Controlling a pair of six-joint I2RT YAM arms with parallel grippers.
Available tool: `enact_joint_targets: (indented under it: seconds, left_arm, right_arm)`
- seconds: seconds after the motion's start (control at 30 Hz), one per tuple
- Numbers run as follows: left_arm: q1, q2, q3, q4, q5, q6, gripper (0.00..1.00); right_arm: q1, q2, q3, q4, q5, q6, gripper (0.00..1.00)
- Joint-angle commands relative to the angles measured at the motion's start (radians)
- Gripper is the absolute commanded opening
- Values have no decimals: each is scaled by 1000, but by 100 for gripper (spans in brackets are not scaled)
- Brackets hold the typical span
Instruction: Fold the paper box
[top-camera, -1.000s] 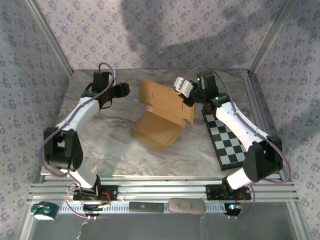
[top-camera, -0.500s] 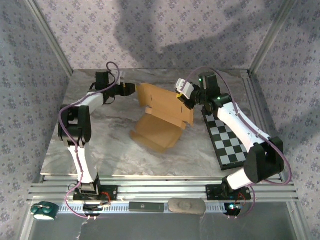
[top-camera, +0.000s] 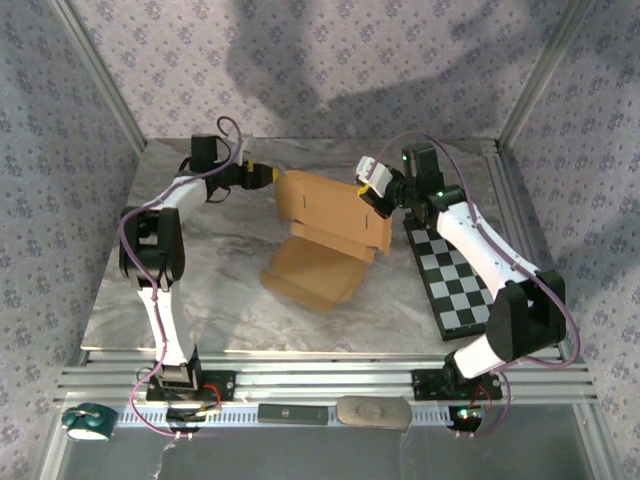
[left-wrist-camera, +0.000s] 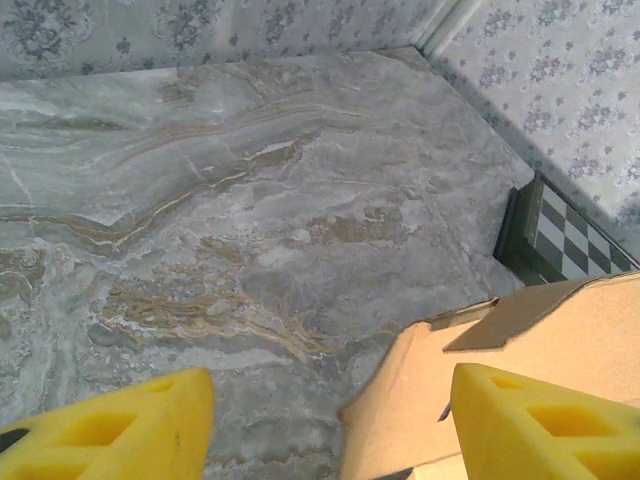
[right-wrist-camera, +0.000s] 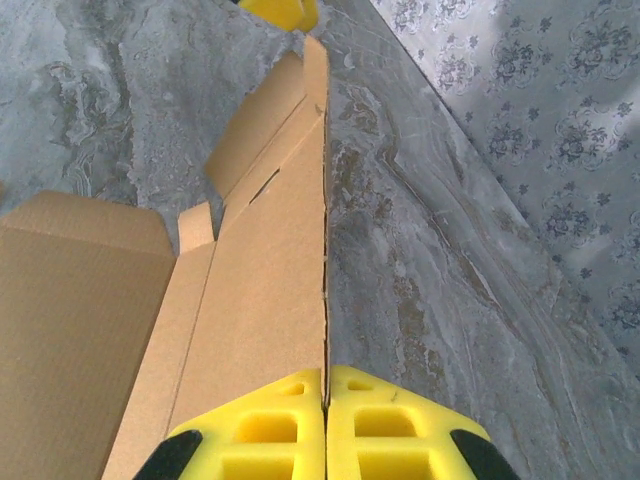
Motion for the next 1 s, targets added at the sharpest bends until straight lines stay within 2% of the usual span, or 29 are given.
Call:
enact_joint_targets:
  seconds: [0.0, 0.13, 0.23, 0.37, 0.47, 0.7, 0.8, 0.9, 0.97]
  left_arm:
    - [-6, 4, 62, -108, 64, 105, 64]
    - [-26, 11, 77, -151, 97, 145, 65]
    - [-59, 17, 76, -248, 57, 231, 64]
    - [-69, 32, 73, -267, 13, 228, 62]
    - [-66, 37, 91, -278, -77, 227, 61]
    - [-87, 53, 106, -295, -40, 225, 59]
    - [-116, 69, 100, -299, -38, 208, 50]
    - [-134, 63, 83, -242, -40, 159, 28]
    - [-142, 33, 51, -183, -55, 131, 16]
  right_arm:
    - [-3, 13, 42, -14, -24, 5, 0]
    - [-8, 16, 44, -9, -24, 12, 0]
    - [-8, 18, 52, -9, -29, 14, 0]
    - [-6, 14, 58, -14, -31, 14, 0]
    - [-6, 8, 55, -17, -31, 17, 0]
    - [-6, 4, 45, -17, -29, 20, 0]
    - [-6, 5, 45, -17, -28, 20, 0]
    - [-6, 5, 41, -17, -27, 25, 0]
    - [-8, 5, 33, -15, -23, 28, 0]
